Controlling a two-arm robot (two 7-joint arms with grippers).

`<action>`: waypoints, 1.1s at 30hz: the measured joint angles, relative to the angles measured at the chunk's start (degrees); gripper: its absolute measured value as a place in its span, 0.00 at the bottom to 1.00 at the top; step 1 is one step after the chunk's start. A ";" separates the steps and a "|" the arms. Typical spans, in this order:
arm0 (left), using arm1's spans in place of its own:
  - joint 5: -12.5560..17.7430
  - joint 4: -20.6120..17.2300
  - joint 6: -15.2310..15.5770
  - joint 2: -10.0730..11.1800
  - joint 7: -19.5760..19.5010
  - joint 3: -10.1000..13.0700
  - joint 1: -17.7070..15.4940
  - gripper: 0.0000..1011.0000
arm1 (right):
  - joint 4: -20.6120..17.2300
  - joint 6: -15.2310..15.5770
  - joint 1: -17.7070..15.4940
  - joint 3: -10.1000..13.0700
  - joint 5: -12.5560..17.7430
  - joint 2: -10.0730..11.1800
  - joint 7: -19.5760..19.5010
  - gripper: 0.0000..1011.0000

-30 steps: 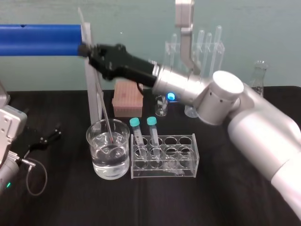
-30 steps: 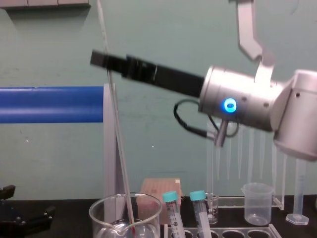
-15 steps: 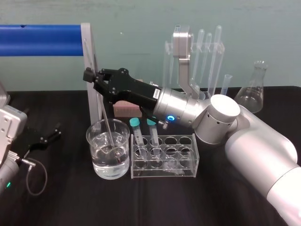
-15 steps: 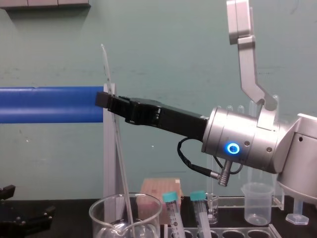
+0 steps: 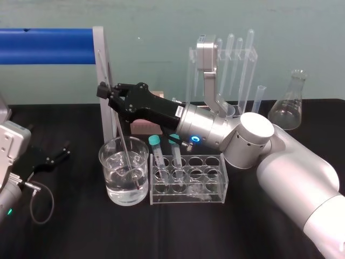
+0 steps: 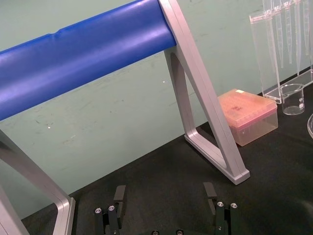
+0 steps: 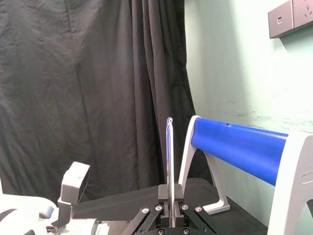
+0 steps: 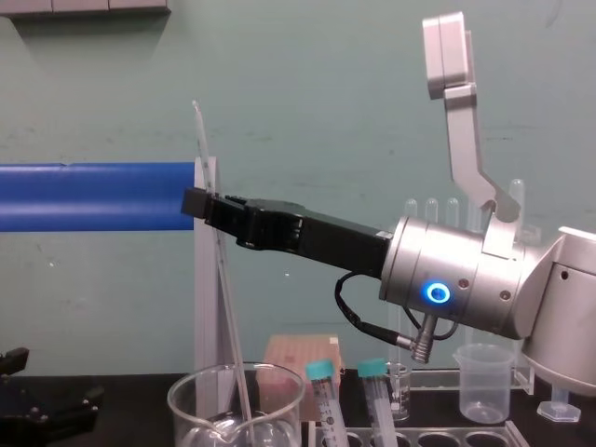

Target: Hold the thermometer with one hand and immerse one end into the beaker, then reinsert it into the test tube rack.

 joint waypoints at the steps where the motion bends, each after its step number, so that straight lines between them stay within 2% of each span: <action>1: 0.00 0.00 0.00 0.00 0.00 0.00 0.00 1.00 | 0.07 0.05 0.00 0.08 -0.10 -0.07 0.01 0.06; 33: 0.00 0.00 0.00 0.00 0.00 0.00 0.00 1.00 | -1.29 1.21 -0.83 0.76 -1.35 0.00 -0.54 0.06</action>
